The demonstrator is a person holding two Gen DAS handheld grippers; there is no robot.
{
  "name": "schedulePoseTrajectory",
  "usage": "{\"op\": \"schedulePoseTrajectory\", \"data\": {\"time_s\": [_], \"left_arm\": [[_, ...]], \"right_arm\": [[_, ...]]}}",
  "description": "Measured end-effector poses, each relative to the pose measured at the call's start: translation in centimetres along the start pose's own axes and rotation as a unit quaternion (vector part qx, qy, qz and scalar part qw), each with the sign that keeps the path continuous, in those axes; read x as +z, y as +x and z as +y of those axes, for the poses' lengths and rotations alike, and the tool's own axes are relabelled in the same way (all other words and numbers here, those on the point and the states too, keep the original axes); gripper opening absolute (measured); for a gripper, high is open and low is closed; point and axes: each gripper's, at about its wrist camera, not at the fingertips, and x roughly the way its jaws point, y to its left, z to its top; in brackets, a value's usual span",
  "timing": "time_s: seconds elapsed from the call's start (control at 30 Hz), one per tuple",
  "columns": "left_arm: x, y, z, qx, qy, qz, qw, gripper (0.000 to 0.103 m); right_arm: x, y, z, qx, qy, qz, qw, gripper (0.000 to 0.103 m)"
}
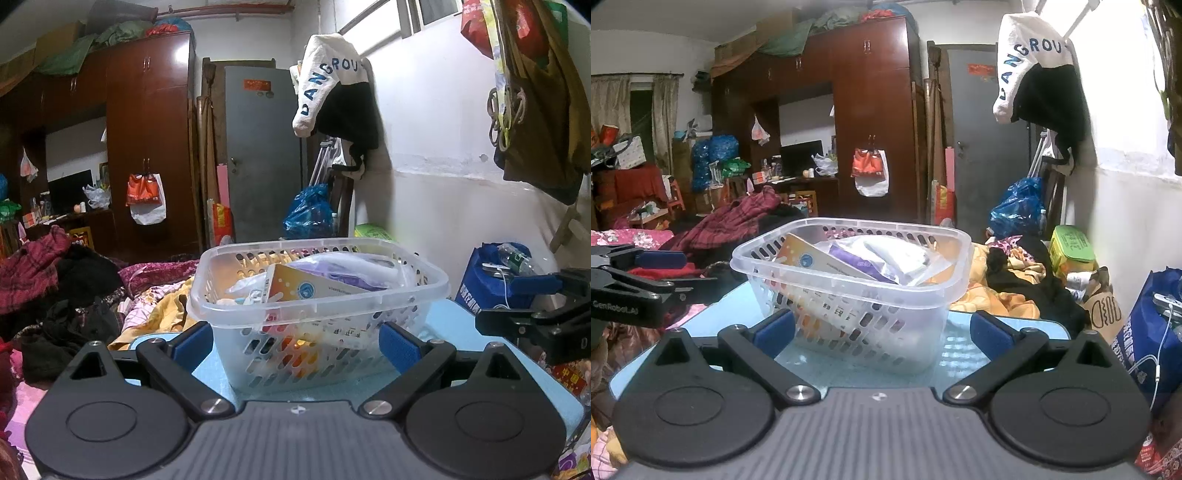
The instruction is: Organize objects
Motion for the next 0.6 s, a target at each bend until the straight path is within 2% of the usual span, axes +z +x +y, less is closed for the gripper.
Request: {"op": "schedulePoseTrajectory", "data": {"time_s": [0.6], "left_arm": [[0.2, 0.14, -0.17, -0.001, 0.002, 0.003, 1.0, 0.098]], "right_arm": [[0.96, -0.77, 0.23, -0.002, -0.005, -0.002, 1.0, 0.103]]}}
